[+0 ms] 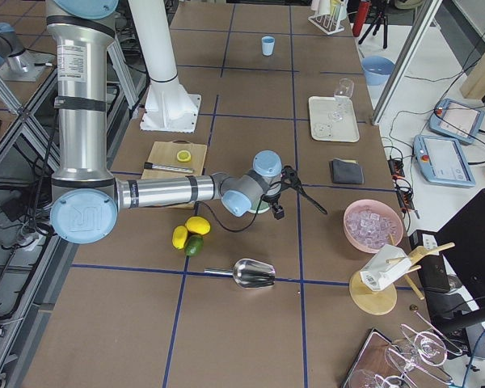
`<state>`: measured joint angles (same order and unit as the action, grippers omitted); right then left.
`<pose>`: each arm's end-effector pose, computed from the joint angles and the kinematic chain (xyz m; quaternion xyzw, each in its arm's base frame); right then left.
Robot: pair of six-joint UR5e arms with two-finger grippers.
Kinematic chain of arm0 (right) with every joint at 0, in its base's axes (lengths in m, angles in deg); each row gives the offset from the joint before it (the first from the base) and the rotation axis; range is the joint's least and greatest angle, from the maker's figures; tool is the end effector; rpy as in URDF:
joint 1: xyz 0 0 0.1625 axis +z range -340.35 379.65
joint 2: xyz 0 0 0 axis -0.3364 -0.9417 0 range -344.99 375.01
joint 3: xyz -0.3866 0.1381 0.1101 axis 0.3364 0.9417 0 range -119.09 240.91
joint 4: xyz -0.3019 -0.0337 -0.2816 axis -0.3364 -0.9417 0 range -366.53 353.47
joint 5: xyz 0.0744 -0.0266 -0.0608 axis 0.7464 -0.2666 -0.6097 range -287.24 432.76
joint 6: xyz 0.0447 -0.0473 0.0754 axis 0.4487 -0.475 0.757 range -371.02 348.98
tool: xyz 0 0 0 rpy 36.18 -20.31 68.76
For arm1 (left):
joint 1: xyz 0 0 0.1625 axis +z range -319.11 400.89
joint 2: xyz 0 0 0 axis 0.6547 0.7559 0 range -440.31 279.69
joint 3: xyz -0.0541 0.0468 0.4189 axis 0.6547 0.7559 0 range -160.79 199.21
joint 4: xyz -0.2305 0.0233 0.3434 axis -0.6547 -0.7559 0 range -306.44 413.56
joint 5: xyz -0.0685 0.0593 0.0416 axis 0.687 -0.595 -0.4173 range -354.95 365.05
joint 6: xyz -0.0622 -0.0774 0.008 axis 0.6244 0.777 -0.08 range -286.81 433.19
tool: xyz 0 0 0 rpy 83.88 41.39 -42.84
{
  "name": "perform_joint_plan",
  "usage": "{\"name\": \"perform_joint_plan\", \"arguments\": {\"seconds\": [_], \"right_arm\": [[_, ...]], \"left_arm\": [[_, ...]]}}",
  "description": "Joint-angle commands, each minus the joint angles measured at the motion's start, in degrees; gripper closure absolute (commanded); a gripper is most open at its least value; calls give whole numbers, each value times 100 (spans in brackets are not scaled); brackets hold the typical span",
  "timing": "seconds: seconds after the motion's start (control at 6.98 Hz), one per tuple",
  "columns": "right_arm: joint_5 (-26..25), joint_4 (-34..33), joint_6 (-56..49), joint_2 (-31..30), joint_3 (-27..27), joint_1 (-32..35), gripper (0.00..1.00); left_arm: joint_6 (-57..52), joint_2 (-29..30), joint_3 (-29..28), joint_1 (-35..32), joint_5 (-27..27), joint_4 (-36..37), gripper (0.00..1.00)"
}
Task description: Pour ice into bowl
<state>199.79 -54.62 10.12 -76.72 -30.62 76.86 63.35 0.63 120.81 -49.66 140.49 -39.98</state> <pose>-0.2128 -0.4656 0.5818 0.1663 -0.4176 -0.2025 0.8700 -0.0666 -0.4308 0.6237 0.0837 0.3797 0.0950 0.9164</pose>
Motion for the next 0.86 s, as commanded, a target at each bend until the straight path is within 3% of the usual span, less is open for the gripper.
{"name": "perform_joint_plan", "arguments": {"seconds": [0.0,0.14,0.72], "right_arm": [[-30,177,206,59,119,-210,65],[14,203,145,50,101,-210,100],[260,697,241,58,-161,-210,100]], "left_arm": [[0,0,0,-6,0,-15,0],[0,0,-9,-6,0,-15,0],[0,-8,-9,-6,26,-15,0]]}}
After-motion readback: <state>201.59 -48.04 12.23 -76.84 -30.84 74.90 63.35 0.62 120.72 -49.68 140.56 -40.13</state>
